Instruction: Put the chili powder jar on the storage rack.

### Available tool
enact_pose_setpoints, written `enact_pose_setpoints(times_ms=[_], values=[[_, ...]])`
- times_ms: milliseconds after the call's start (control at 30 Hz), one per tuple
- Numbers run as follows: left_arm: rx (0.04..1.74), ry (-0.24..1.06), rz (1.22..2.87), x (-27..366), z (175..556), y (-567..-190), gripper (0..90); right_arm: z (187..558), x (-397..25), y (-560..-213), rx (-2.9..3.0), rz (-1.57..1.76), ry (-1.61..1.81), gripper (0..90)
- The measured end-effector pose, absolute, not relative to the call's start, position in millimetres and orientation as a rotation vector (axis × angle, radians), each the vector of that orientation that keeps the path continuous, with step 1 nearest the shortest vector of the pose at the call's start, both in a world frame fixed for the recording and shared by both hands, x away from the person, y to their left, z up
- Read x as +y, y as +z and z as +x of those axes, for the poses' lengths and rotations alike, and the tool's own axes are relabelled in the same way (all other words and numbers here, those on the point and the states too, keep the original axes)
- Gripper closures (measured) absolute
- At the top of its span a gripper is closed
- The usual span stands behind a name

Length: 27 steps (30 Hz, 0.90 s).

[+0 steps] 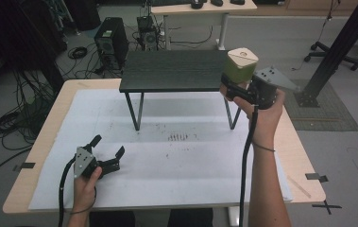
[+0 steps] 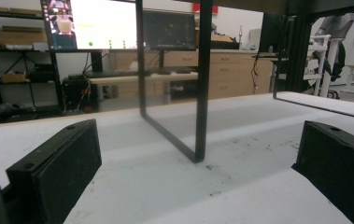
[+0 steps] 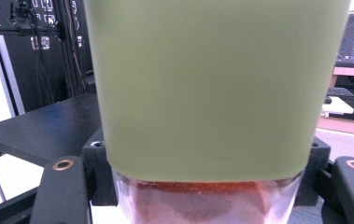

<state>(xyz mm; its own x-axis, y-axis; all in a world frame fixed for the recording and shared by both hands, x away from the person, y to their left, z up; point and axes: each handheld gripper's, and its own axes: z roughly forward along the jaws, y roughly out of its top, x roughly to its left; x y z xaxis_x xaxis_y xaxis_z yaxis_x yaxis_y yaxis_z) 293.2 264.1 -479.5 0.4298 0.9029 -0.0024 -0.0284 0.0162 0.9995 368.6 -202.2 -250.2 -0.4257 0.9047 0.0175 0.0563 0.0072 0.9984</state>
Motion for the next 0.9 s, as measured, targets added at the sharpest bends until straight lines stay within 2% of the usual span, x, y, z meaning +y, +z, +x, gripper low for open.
enact_pose_setpoints(times_ms=[900], values=[[0.865, 0.878, 1.357, 264.4, 293.5, -479.4, 0.4, 420.7, -202.0, -245.4, 1.579, 1.066, 1.453, 30.3]])
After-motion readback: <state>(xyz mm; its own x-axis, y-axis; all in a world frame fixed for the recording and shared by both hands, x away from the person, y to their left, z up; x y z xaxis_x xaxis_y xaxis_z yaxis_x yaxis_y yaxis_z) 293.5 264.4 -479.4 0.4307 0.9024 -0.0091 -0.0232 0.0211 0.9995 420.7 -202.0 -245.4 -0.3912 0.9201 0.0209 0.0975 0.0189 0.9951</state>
